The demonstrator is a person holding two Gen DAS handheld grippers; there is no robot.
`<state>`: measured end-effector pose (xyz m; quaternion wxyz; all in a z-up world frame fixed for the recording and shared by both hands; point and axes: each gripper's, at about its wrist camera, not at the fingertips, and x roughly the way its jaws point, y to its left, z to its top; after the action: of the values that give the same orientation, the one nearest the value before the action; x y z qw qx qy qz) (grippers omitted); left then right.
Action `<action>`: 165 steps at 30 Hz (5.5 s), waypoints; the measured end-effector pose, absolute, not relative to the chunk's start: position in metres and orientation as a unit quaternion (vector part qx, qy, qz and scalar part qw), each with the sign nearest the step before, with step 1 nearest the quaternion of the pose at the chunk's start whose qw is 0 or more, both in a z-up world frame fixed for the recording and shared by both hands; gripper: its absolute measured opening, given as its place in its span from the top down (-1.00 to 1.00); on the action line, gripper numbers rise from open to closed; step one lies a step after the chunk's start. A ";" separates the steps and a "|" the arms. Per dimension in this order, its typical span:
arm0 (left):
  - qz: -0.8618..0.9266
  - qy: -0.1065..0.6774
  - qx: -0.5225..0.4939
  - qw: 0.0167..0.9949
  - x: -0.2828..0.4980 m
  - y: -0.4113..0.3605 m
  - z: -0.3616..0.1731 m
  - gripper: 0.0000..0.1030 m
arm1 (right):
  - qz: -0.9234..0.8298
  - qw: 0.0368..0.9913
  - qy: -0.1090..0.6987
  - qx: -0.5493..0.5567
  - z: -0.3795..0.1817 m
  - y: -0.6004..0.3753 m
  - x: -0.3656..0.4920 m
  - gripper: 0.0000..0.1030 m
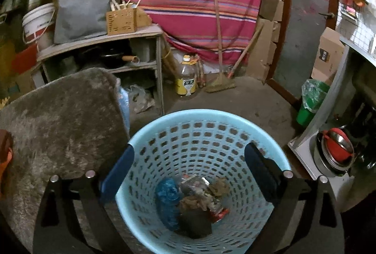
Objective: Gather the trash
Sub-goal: 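Return to the table and grasp the maroon scouring pad with the left tool, then grasp the orange bag with the right tool while the left tool holds the pad, then carry the pad and orange bag over the blue basket and open both tools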
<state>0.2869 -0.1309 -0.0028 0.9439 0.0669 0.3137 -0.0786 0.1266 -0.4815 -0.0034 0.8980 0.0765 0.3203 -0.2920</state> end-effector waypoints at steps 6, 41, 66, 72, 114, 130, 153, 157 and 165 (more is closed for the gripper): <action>-0.059 0.333 0.087 0.937 0.300 -0.125 -0.020 -0.90 | -0.270 0.903 0.318 0.101 -0.003 -0.463 0.142 -0.92; -0.078 0.357 0.024 0.930 0.292 -0.054 -0.010 -0.20 | -0.174 0.921 0.345 0.060 -0.004 -0.358 0.176 -0.92; 0.007 0.308 0.005 0.951 0.213 0.109 0.005 -0.20 | -0.036 0.925 0.379 0.013 -0.033 -0.181 0.232 -0.90; 0.015 0.315 -0.001 0.949 0.218 0.122 0.000 -0.20 | -0.018 0.910 0.414 0.012 -0.054 -0.160 0.248 -0.30; -0.131 0.296 0.050 0.945 0.232 -0.134 0.008 -0.20 | -0.071 0.941 0.315 0.097 0.010 -0.368 0.176 0.84; -0.214 0.278 0.101 0.931 0.195 -0.248 -0.001 -0.20 | -0.196 0.924 0.297 0.140 0.000 -0.506 0.105 0.84; -0.337 0.278 0.135 0.889 0.158 -0.432 -0.025 -0.21 | -0.236 0.910 0.288 0.180 -0.016 -0.579 0.060 0.84; -0.342 0.269 0.139 0.890 0.155 -0.437 -0.021 -0.40 | -0.240 0.910 0.286 0.183 -0.015 -0.579 0.060 0.84; -0.315 0.275 0.119 0.901 0.164 -0.412 -0.012 -0.78 | -0.237 0.907 0.294 0.187 -0.017 -0.579 0.067 0.84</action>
<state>0.1644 -0.4120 -0.0120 0.9008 0.1188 0.2745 -0.3148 0.0671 -0.5787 -0.0175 0.9068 0.1867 0.2942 -0.2373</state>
